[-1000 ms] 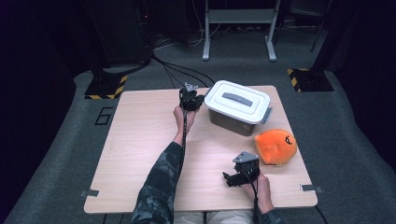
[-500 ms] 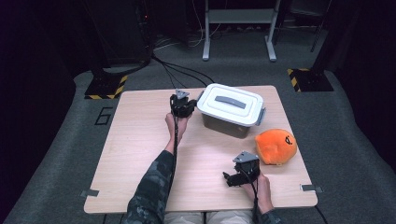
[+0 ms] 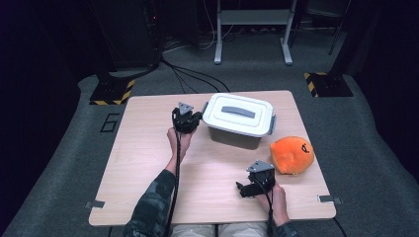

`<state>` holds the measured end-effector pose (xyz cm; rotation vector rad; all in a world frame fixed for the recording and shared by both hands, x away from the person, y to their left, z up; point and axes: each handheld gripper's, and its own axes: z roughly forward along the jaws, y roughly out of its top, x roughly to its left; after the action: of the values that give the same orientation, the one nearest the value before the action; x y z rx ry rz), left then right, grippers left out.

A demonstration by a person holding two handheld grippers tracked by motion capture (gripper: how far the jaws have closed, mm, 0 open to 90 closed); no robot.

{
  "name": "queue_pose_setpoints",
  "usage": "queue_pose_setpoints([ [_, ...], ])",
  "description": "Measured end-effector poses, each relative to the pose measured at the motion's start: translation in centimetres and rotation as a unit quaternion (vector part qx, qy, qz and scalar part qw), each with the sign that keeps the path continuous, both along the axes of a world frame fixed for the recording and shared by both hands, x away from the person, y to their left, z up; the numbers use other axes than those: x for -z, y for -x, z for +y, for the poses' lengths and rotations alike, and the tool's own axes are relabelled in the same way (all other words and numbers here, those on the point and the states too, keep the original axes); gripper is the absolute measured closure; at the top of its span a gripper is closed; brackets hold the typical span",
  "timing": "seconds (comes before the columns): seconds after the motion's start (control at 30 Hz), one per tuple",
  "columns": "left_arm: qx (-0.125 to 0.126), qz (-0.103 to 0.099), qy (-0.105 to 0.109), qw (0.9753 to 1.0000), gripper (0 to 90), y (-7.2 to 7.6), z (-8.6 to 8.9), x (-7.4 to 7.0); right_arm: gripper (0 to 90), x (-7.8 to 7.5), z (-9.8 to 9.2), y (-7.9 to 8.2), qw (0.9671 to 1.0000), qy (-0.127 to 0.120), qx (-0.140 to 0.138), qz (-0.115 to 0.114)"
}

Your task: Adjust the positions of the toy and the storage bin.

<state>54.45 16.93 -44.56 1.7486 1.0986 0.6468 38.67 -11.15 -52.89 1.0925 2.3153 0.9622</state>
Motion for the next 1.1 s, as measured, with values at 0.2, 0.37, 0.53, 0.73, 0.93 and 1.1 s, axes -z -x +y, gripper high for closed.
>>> queue_pose_setpoints([
  [0.2, 0.005, -0.019, -0.007, 0.9998, 90.0, 2.0, 0.7, -0.3, 0.4, 0.0, 0.0, 0.1, 1.0, 0.0, 0.002, 0.003],
  [0.37, 0.008, -0.017, -0.006, 0.9998, 89.9, 2.5, 1.4, -0.2, 0.4, 0.0, 0.0, 0.1, 1.0, -0.001, 0.002, 0.003],
  [0.53, 0.017, -0.02, 0.024, 0.9994, 77.2, 2.7, 2.4, -1.5, 0.4, 0.0, 0.0, 0.0, 1.0, -0.001, 0.005, 0.002],
  [0.73, 0.063, -0.019, 0.036, 0.9972, 44.6, 2.0, 2.4, -4.1, 0.5, 0.0, 0.0, 0.0, 1.0, -0.002, 0.006, 0.002],
  [0.93, 0.138, 0.002, 0.001, 0.9905, 19.5, 0.5, -0.9, -6.0, 0.6, 0.0, 0.0, 0.0, 1.0, -0.001, 0.005, 0.0],
  [1.1, 0.205, 0.024, -0.039, 0.9777, 12.7, -1.2, -5.2, -6.7, 1.0, 0.0, 0.0, 0.0, 1.0, -0.002, 0.002, 0.001],
])
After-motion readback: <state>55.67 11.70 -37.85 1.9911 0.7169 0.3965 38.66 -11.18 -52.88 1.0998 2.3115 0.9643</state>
